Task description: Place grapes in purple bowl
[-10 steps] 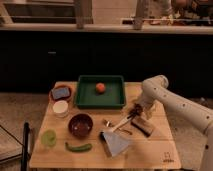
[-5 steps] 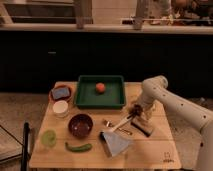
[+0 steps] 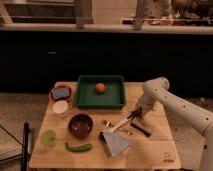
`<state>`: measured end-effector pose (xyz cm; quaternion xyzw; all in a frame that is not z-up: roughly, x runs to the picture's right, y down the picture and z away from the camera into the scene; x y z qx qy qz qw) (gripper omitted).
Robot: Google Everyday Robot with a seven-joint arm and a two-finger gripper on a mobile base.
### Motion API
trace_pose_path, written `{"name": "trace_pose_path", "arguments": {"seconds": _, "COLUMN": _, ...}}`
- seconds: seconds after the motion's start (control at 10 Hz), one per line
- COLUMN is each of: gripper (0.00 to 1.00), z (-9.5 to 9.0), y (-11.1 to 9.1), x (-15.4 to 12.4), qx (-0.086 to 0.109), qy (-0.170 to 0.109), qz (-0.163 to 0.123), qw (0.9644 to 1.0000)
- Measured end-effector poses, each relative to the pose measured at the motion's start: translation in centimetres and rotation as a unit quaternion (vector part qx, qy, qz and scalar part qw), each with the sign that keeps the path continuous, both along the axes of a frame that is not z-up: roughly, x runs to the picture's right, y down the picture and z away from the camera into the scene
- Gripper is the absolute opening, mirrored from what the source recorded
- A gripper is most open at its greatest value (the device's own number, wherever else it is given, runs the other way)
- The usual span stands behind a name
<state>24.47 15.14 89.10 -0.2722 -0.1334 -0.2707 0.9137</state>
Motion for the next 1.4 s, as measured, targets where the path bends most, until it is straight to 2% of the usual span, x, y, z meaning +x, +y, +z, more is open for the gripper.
{"name": "trace_pose_path", "arguments": {"seconds": 0.2, "gripper": 0.00, "z": -0.8, "y": -0.4, "x": 0.1, "qx": 0.007, "qy": 0.003, "qz": 0.000, "qw": 1.0000}}
{"name": "trace_pose_path", "arguments": {"seconds": 0.5, "gripper": 0.00, "z": -2.2, "y": -1.6, "x": 0.0, "qx": 0.024, "qy": 0.010, "qz": 0.000, "qw": 0.9997}}
{"name": "trace_pose_path", "arguments": {"seconds": 0.6, "gripper": 0.00, "z": -2.2, "y": -1.6, "x": 0.0, "qx": 0.024, "qy": 0.010, "qz": 0.000, "qw": 0.9997}}
{"name": "trace_pose_path", "arguments": {"seconds": 0.7, "gripper": 0.00, "z": -3.5, "y": -3.1, "x": 0.1, "qx": 0.043, "qy": 0.021, "qz": 0.003, "qw": 0.9988}}
{"name": "trace_pose_path", "arguments": {"seconds": 1.1, "gripper": 0.00, "z": -5.6, "y": -5.3, "x": 0.1, "qx": 0.068, "qy": 0.037, "qz": 0.002, "qw": 0.9970}}
{"name": "trace_pose_path", "arguments": {"seconds": 1.4, "gripper": 0.00, "z": -7.5, "y": -6.9, "x": -0.4, "qx": 0.076, "qy": 0.045, "qz": 0.001, "qw": 0.9960}}
